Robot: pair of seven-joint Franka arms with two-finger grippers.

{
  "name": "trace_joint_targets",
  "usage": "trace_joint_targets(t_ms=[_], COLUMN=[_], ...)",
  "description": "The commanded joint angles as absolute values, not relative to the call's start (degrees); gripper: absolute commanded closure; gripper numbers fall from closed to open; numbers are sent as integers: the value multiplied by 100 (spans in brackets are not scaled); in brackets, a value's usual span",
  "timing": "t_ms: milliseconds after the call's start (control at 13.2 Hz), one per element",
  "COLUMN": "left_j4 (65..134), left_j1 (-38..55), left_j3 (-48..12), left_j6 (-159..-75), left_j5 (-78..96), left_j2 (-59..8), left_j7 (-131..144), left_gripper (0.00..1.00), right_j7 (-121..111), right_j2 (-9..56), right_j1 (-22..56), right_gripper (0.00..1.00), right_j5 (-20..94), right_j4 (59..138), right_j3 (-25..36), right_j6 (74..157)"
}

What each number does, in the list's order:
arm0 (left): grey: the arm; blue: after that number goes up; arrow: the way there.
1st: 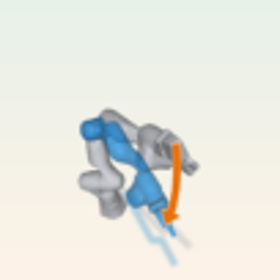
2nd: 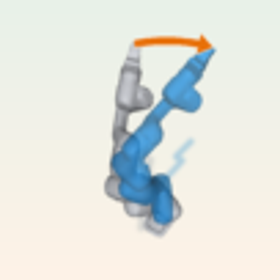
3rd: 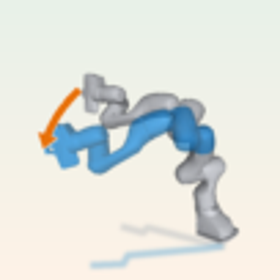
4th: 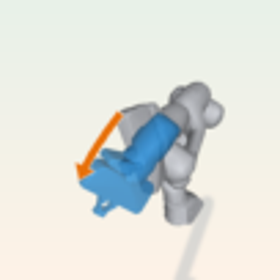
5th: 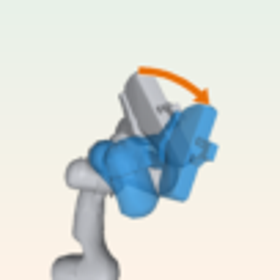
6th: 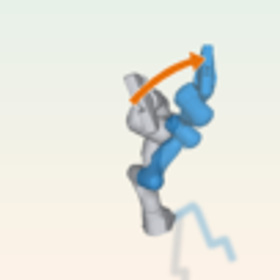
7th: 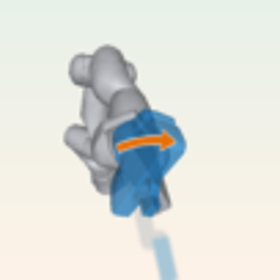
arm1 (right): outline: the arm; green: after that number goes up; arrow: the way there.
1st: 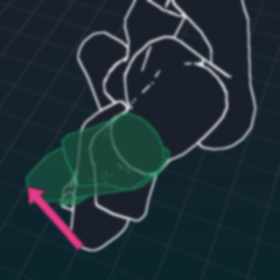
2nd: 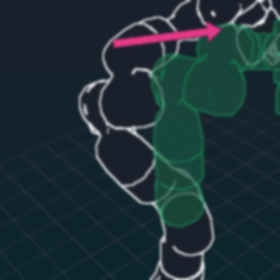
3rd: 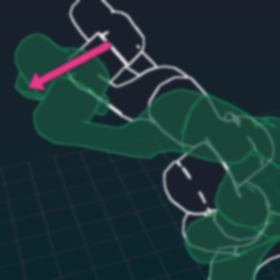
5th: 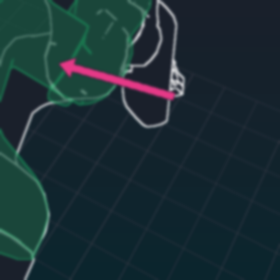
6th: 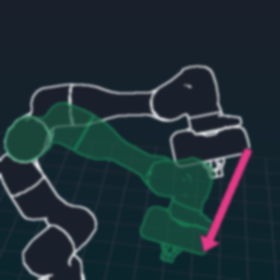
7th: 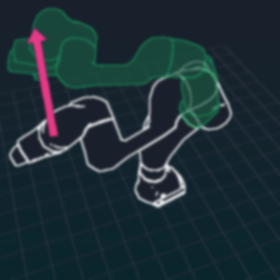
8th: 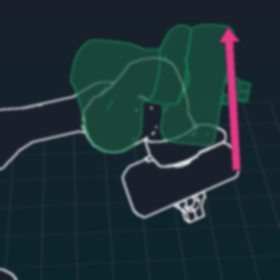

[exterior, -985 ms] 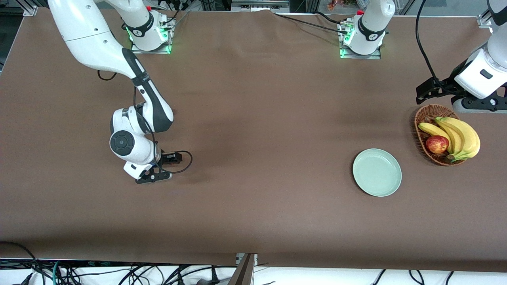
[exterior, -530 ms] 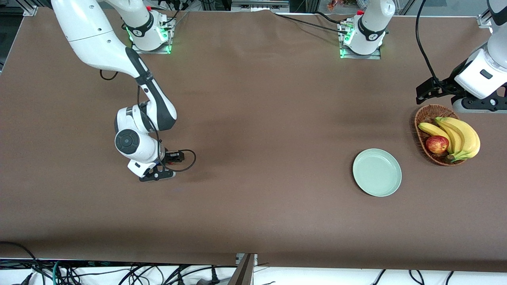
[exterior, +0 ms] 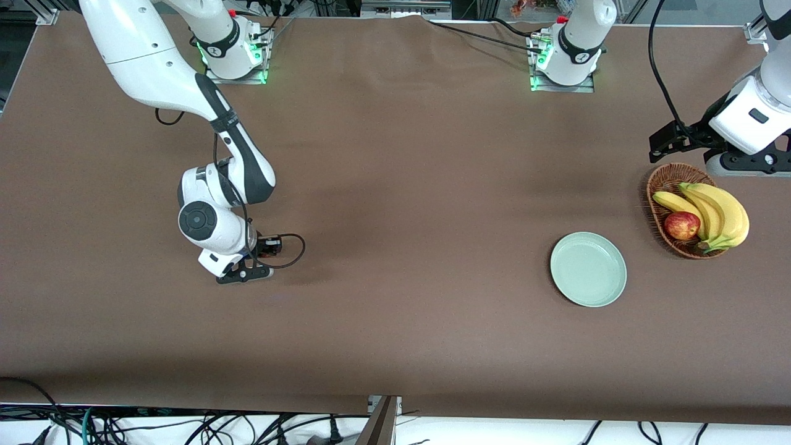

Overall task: Collect all strawberries into plate
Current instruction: 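Carry the strawberry to the table middle and open the right gripper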

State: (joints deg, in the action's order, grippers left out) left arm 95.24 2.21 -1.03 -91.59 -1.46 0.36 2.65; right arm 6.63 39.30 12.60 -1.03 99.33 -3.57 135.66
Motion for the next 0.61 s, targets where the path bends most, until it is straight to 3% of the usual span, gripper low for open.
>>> trace_joint_targets(t_ms=[0,530], left_j4=[9527,9527], left_j1=[202,202], left_j3=[-97,-97], left_j6=[-9088,-9088], left_j5=[-70,-70], left_j2=[114,114], left_j7=[220,220], left_gripper=[0,0], right_j7=[1122,4468], right_j2=[3814,4340], right_j1=[1362,3187], right_gripper=[93,93], right_j5=[-70,-97], right_j4=[9897,8774], right_j3=[-570,-615], right_j6=[13588,13641])
